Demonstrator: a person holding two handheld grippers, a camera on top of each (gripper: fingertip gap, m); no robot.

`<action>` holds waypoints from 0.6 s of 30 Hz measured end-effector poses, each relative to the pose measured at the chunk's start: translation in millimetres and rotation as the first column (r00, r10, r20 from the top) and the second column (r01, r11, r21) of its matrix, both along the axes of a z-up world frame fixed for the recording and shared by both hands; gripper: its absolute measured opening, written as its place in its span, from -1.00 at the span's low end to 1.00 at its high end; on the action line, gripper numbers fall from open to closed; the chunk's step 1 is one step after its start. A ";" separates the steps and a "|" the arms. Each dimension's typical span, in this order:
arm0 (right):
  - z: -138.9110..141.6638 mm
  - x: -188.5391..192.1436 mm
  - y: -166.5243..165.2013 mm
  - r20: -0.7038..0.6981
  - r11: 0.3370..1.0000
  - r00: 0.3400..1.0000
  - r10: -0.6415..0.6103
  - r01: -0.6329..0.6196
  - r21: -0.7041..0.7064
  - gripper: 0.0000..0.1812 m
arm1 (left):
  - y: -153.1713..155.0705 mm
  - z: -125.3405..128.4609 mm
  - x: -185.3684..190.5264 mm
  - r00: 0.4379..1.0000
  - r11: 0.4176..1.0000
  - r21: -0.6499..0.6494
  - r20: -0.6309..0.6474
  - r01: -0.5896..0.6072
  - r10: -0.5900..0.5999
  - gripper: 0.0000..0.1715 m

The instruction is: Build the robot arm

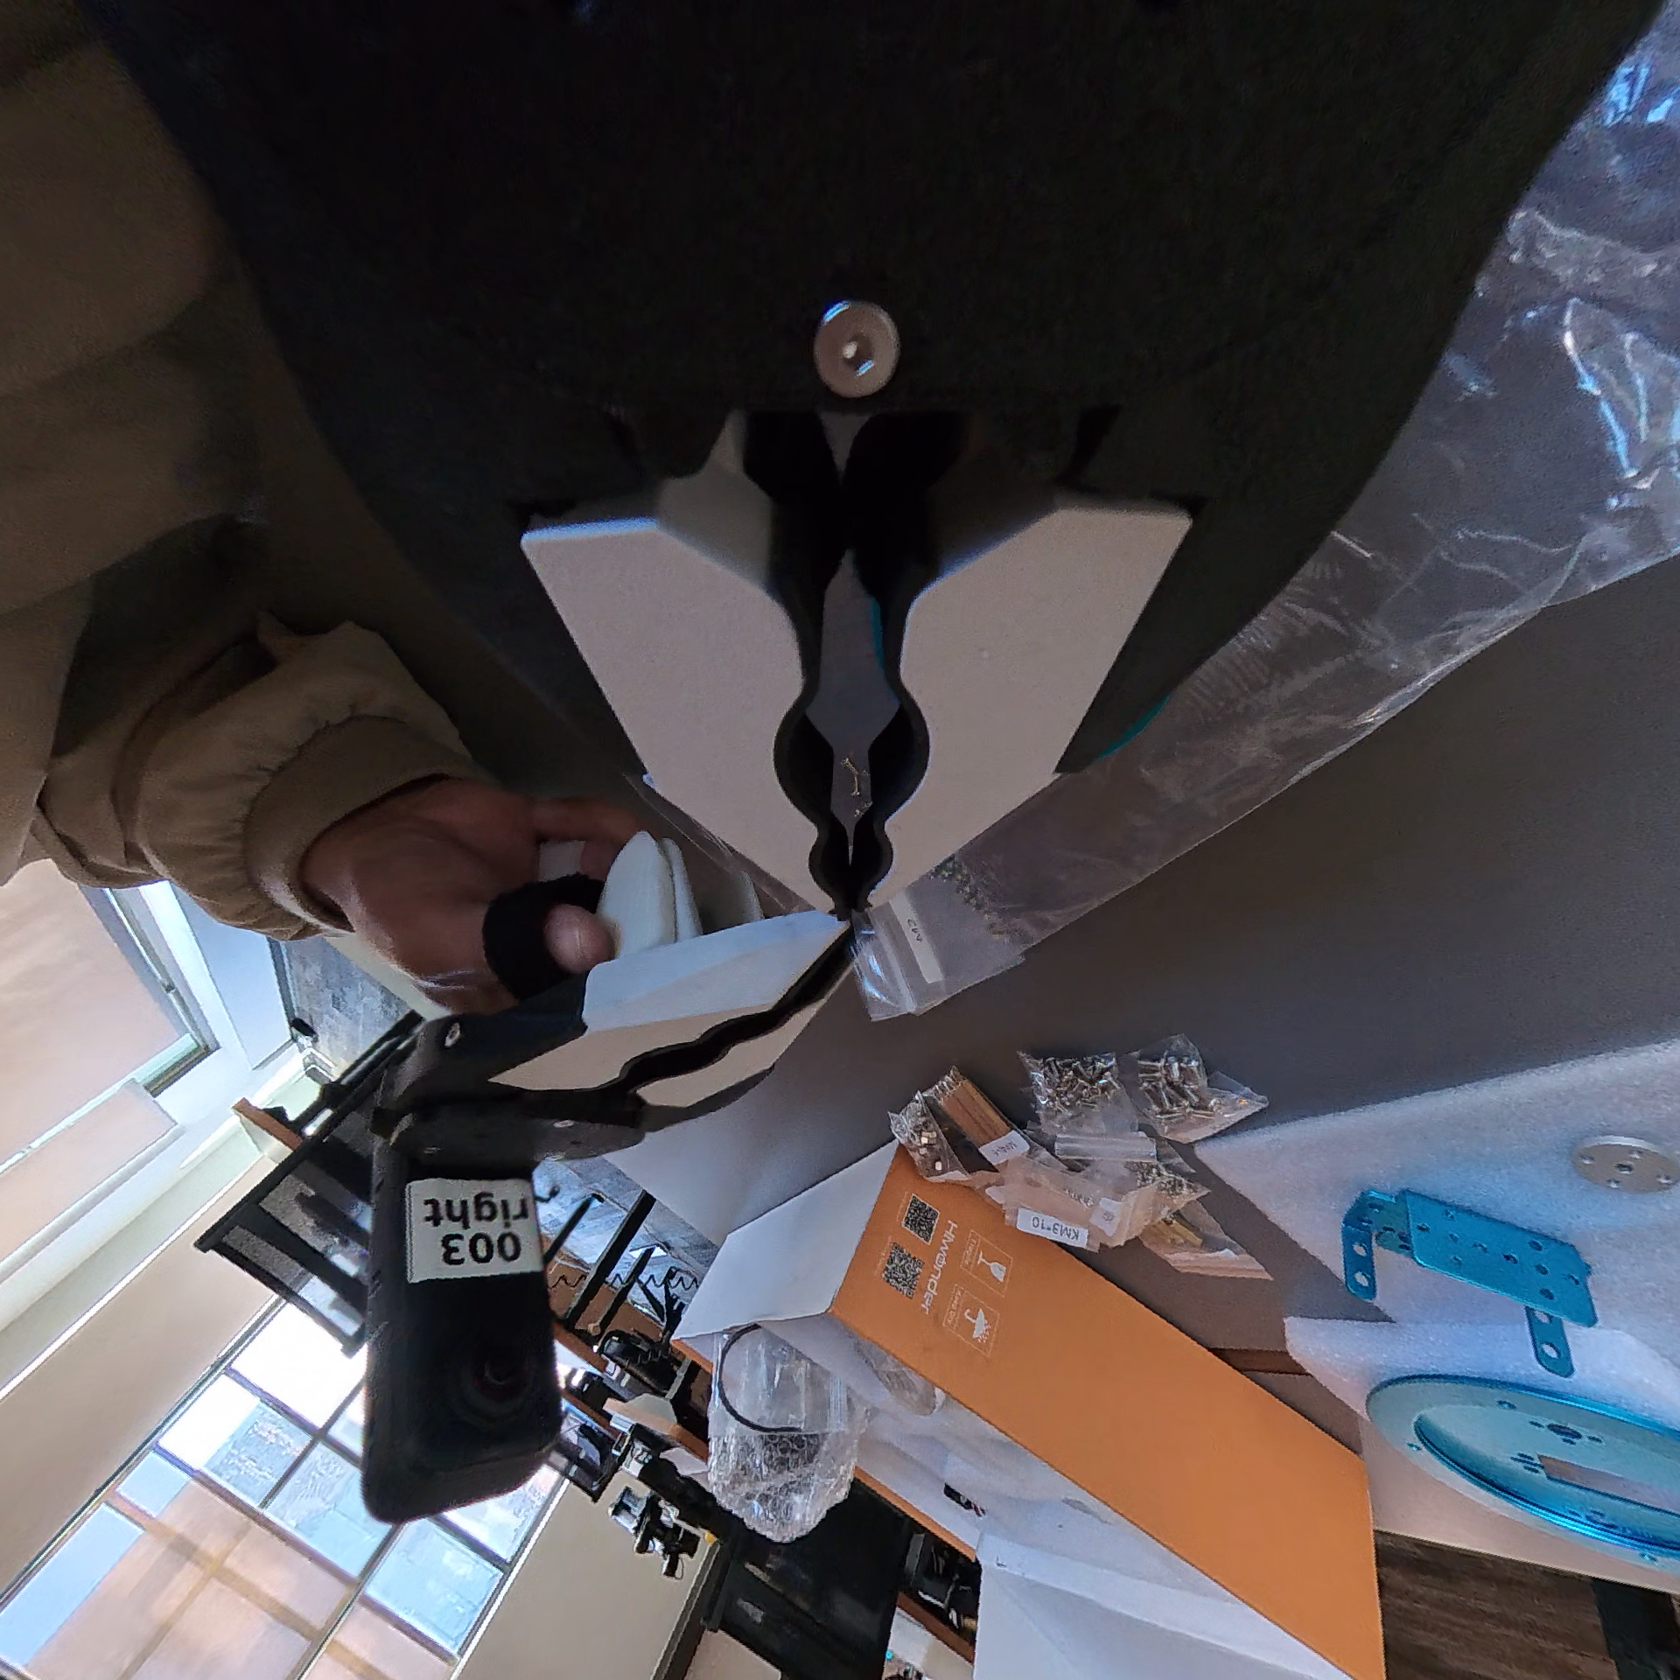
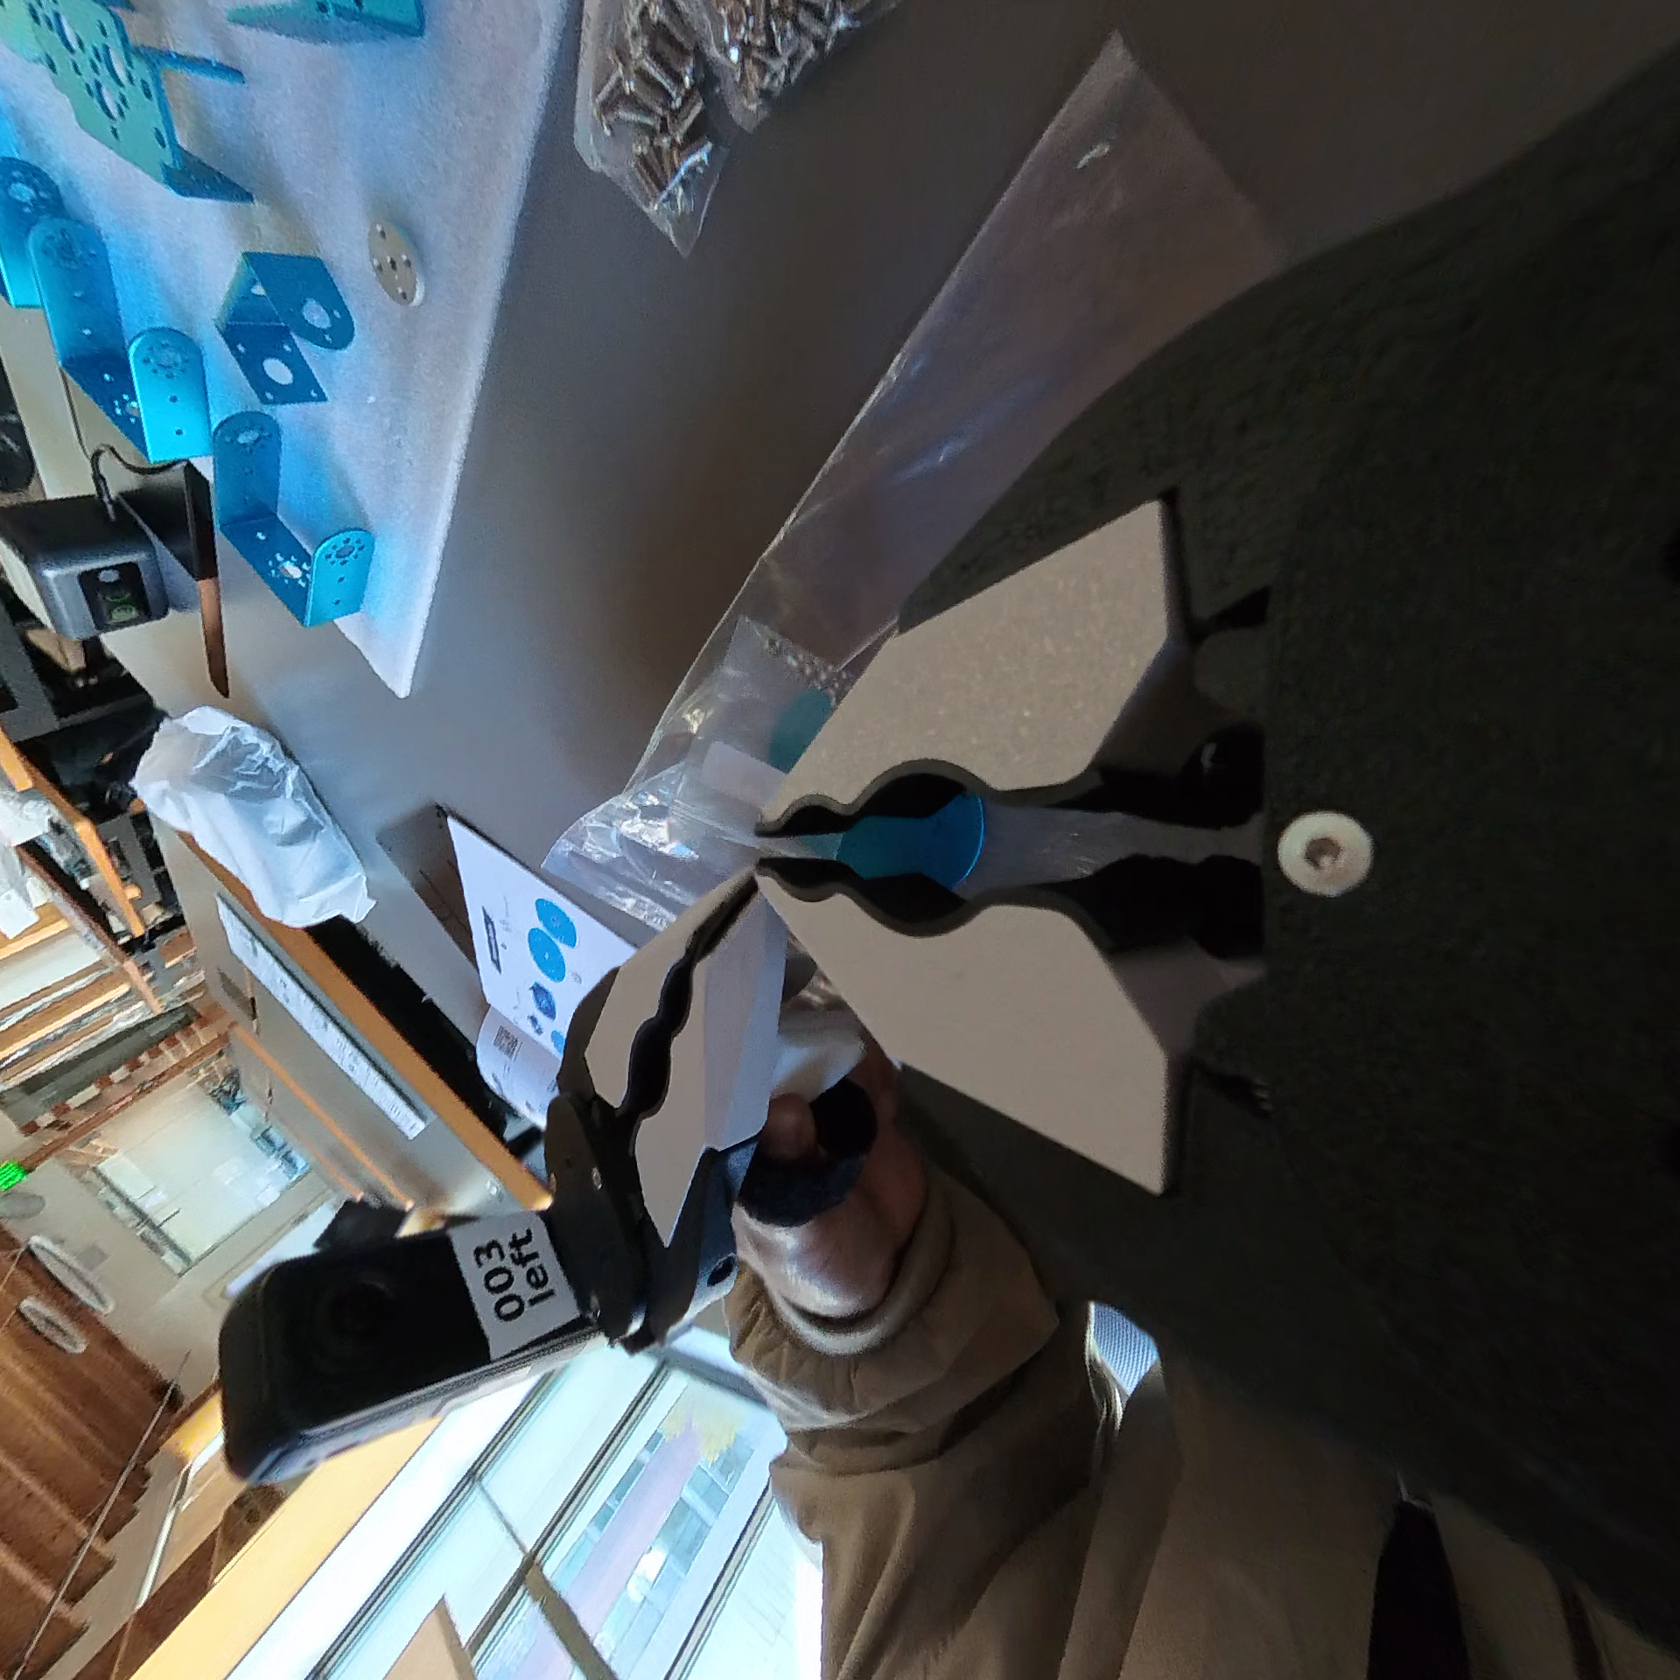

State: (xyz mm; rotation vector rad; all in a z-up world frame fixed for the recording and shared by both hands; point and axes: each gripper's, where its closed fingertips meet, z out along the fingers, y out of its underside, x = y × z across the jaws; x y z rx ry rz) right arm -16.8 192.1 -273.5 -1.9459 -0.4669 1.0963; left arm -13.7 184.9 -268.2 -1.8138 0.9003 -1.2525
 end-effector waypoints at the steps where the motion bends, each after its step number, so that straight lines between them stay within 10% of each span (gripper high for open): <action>1: 0.0 -1.2 -0.7 -0.023 1.000 1.000 0.011 -0.011 -0.012 -1.00 | 0.1 -0.3 -0.2 1.000 1.000 0.001 -0.003 0.001 -0.001 -1.00; 18: 6.4 0.5 -7.8 -0.022 0.998 0.998 0.067 -0.067 -0.015 -1.00 | -0.2 6.2 3.1 0.999 0.997 0.080 0.039 0.008 -0.011 -1.00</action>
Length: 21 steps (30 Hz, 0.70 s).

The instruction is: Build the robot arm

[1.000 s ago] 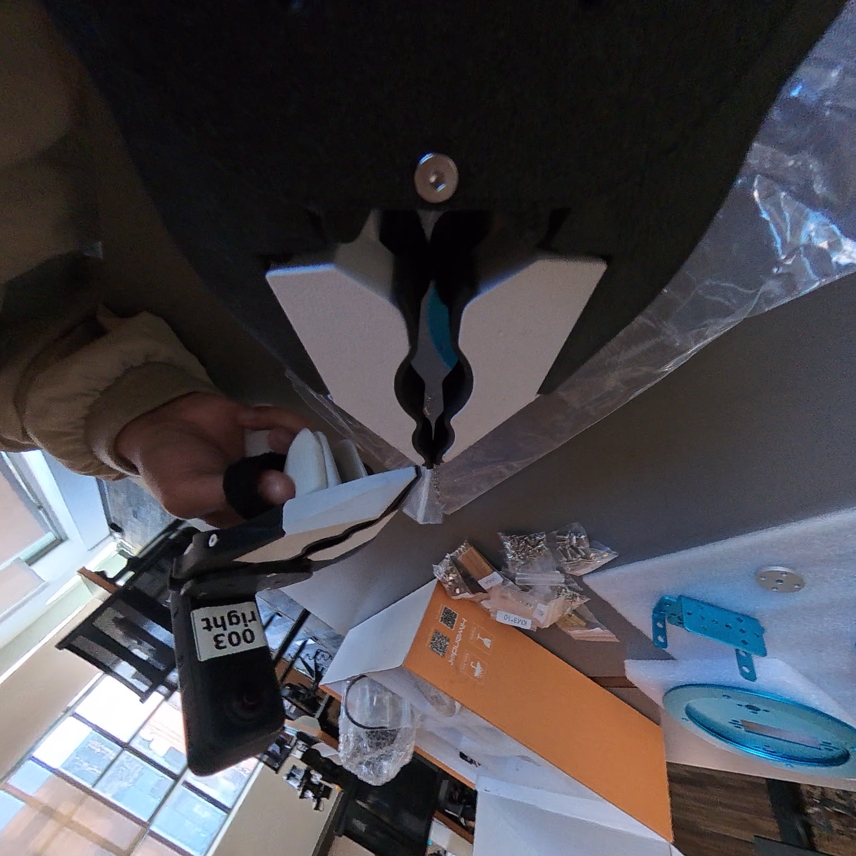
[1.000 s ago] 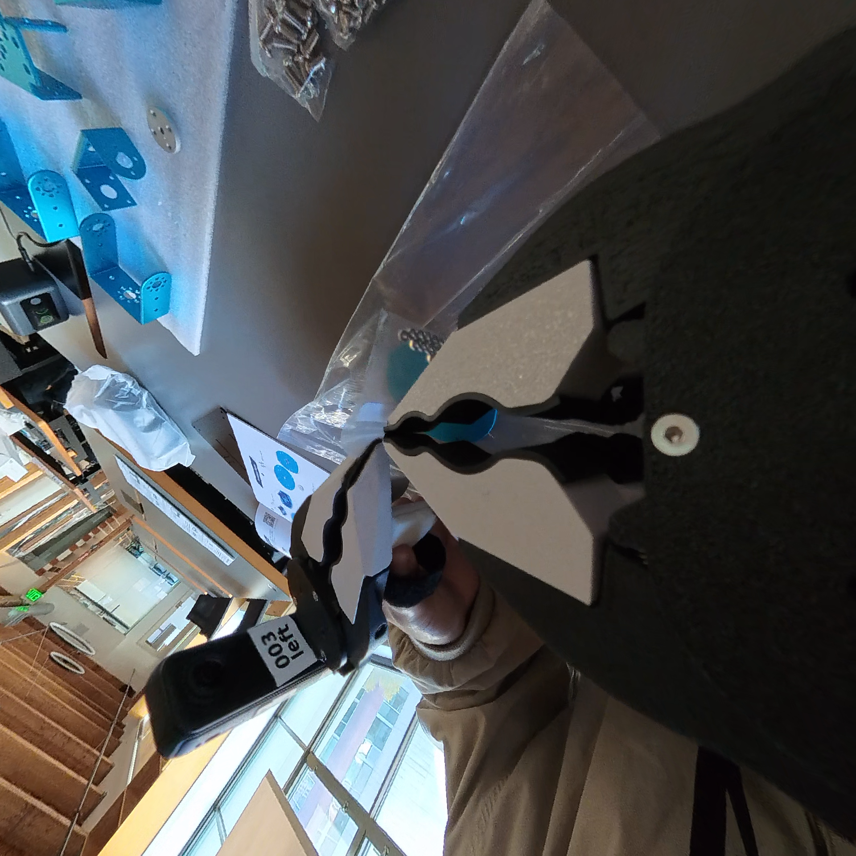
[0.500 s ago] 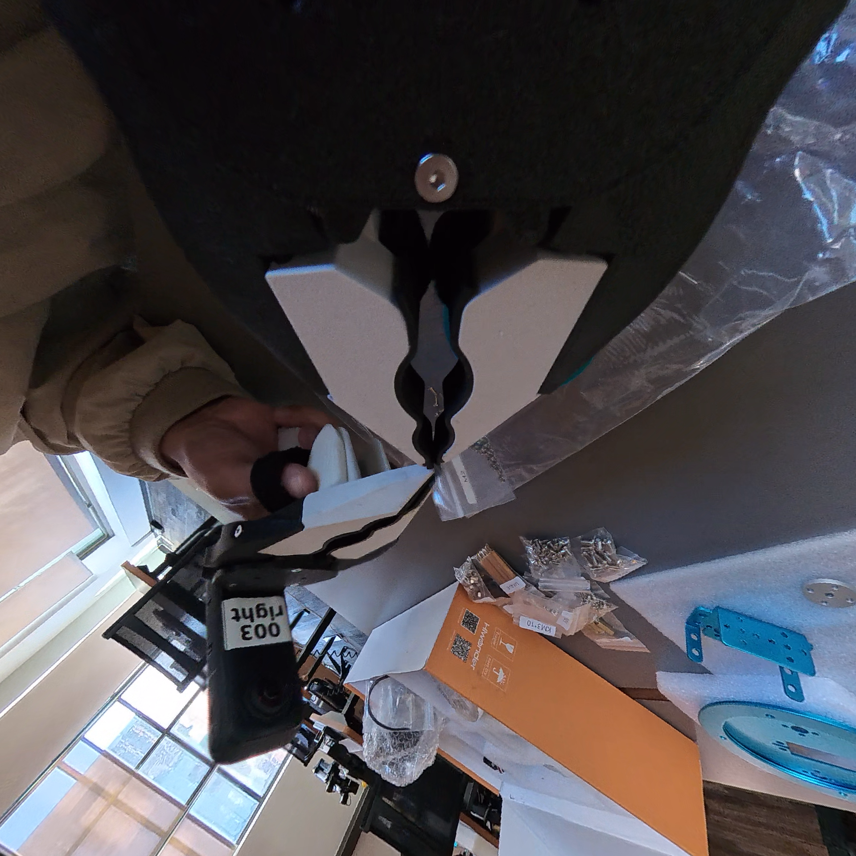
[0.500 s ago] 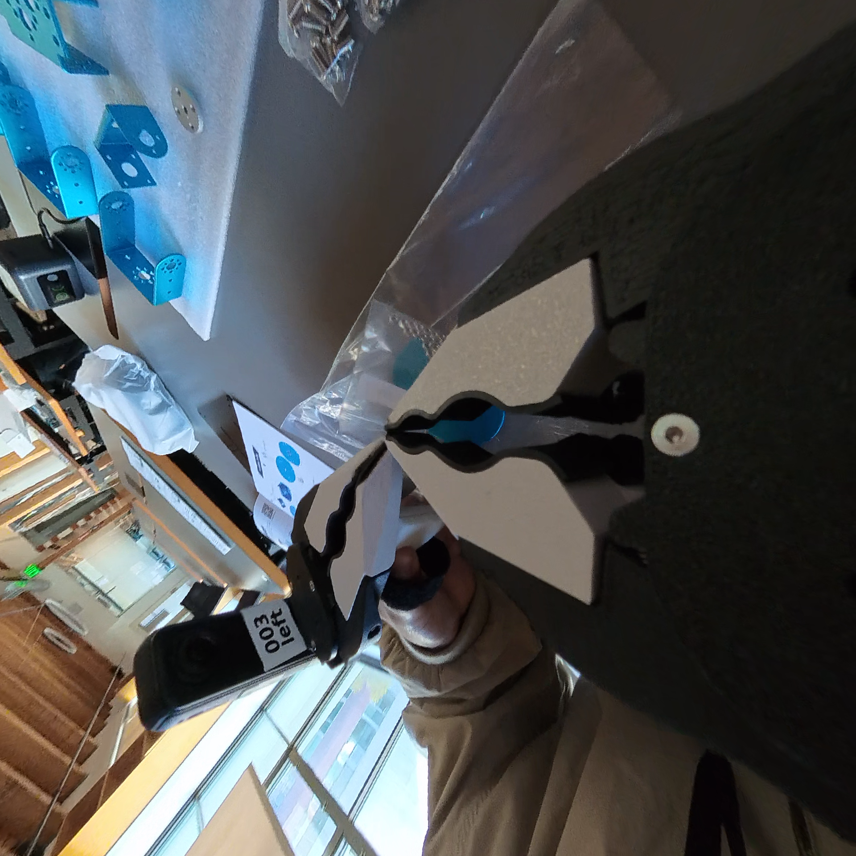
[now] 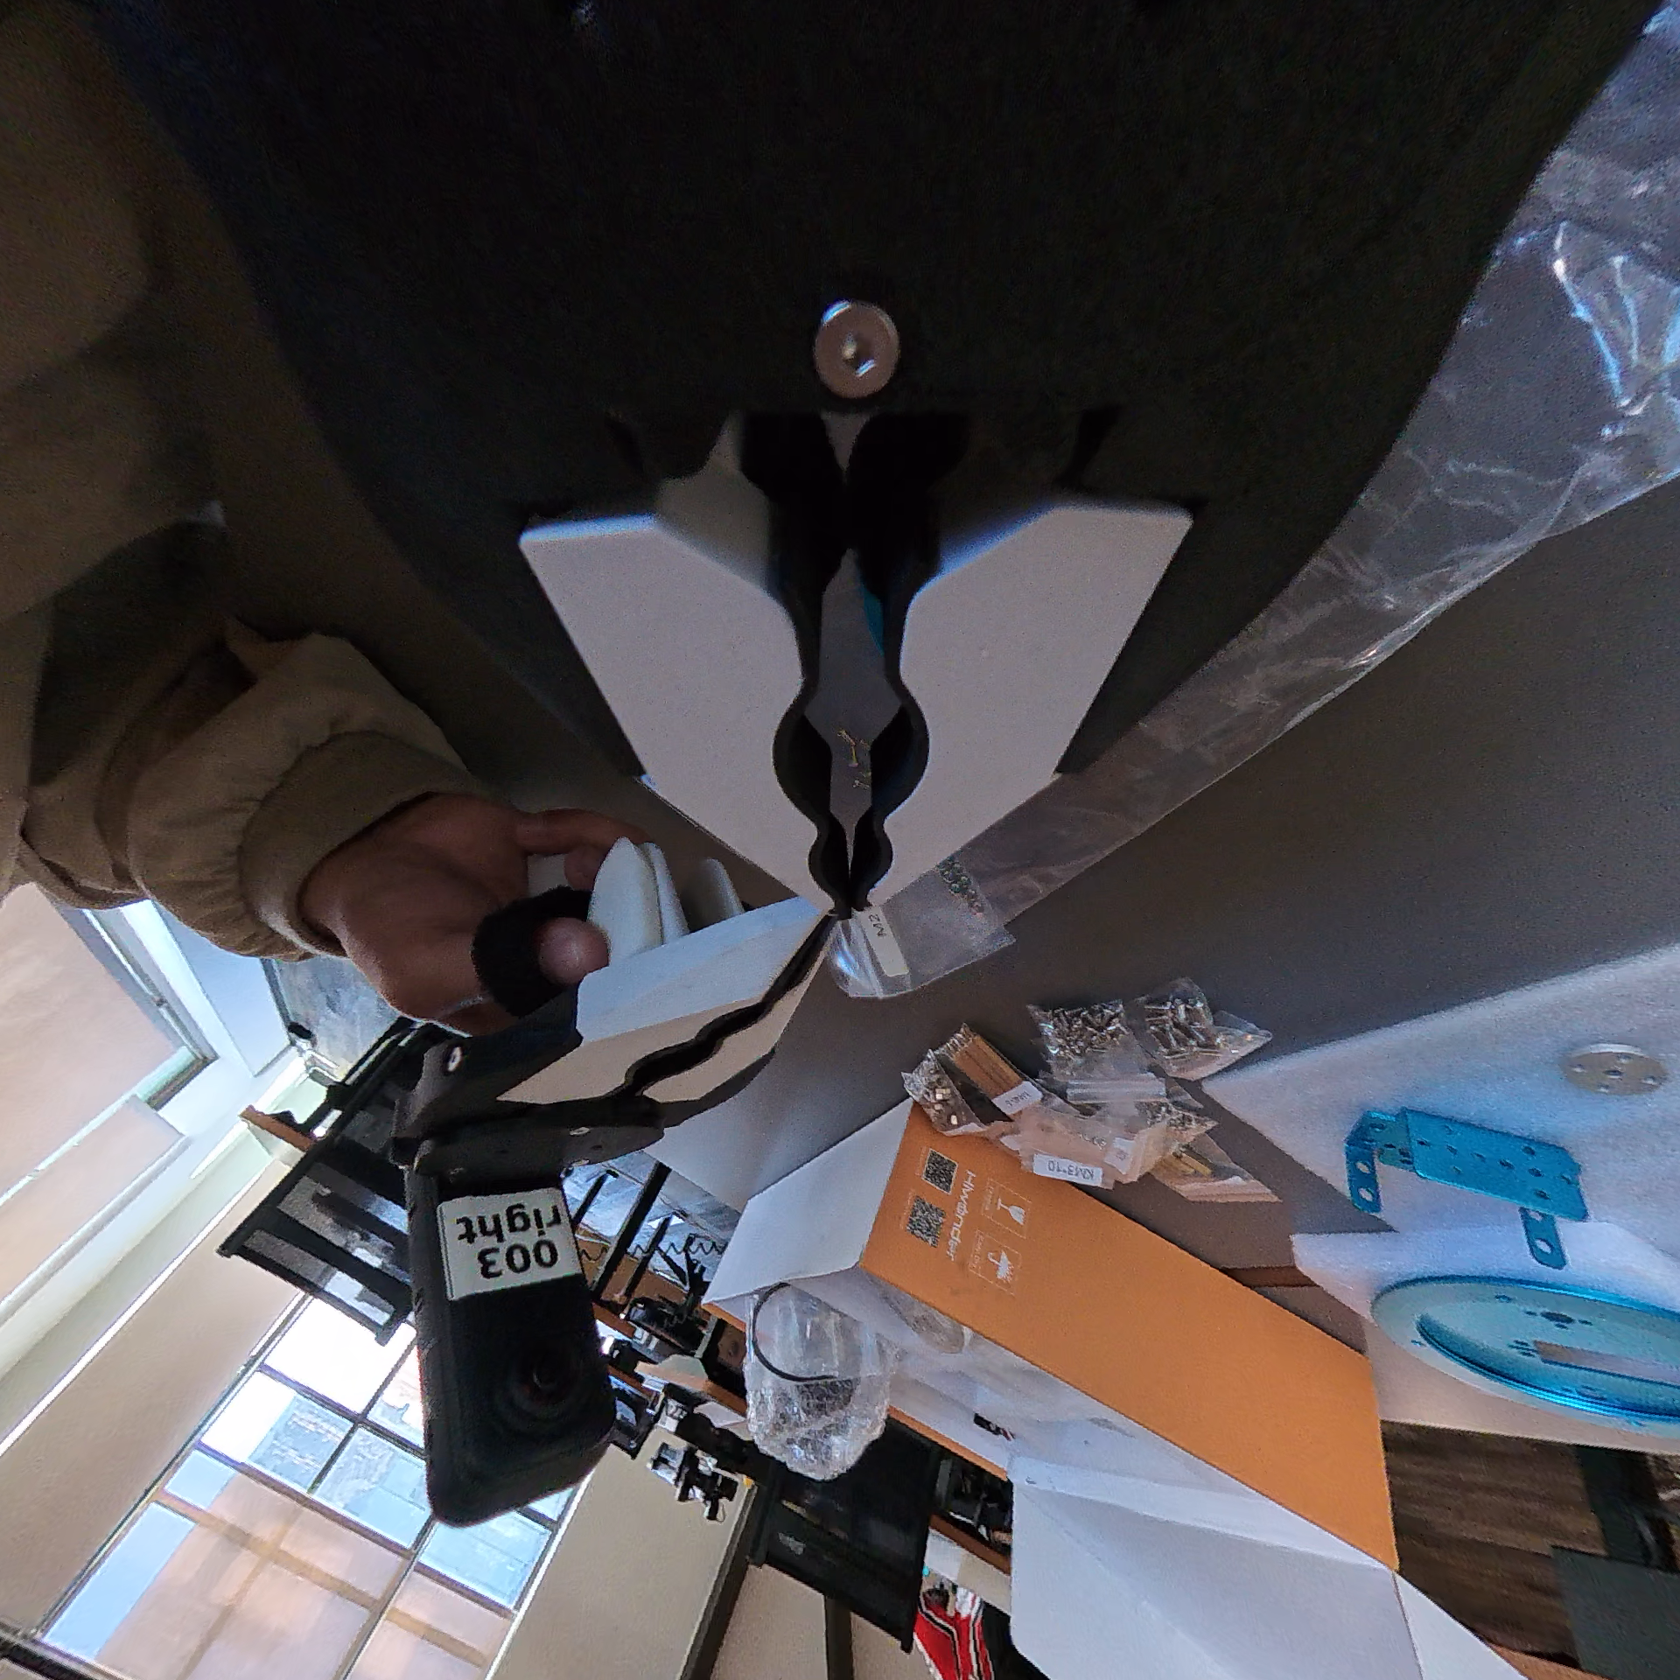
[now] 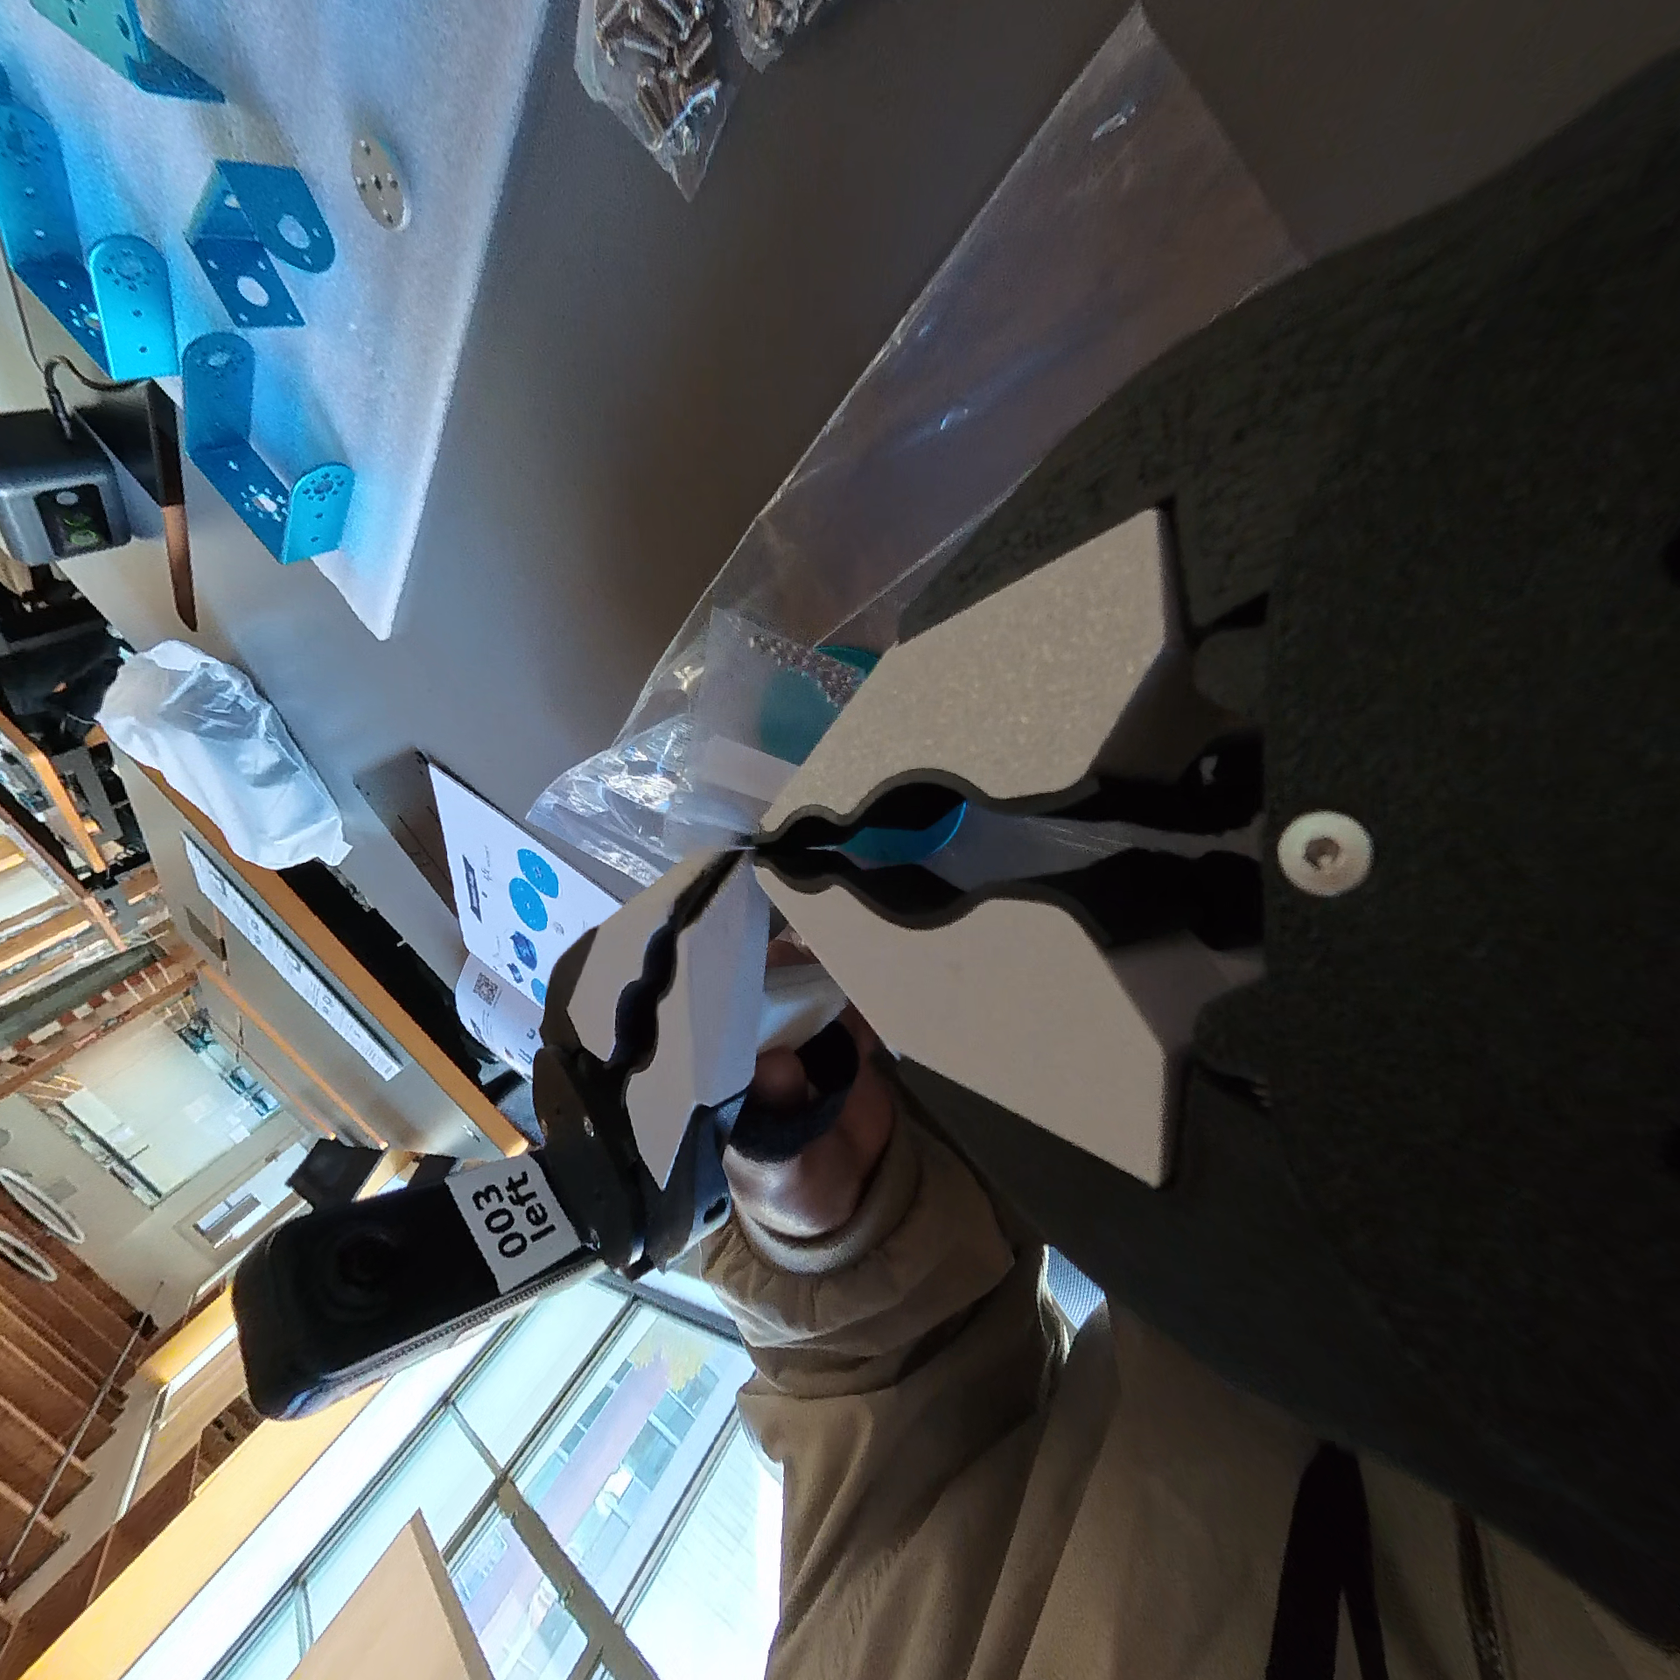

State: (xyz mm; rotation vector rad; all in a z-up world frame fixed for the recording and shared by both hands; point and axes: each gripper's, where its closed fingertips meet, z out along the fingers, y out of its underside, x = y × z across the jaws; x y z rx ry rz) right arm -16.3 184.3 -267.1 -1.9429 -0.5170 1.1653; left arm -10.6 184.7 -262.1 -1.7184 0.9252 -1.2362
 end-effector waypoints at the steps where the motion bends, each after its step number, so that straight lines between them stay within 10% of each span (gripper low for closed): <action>1: 0.2 -0.5 0.0 -0.008 1.000 1.000 -0.004 0.004 -0.004 -1.00 | 0.3 -0.8 -1.1 1.000 1.000 -0.014 -0.008 0.005 -0.005 -1.00; 21: -7.0 5.1 8.1 0.031 0.995 0.995 -0.096 0.097 -0.004 -1.00 | 16.9 -9.1 -10.7 0.986 0.993 0.030 -0.122 -0.112 0.115 -1.00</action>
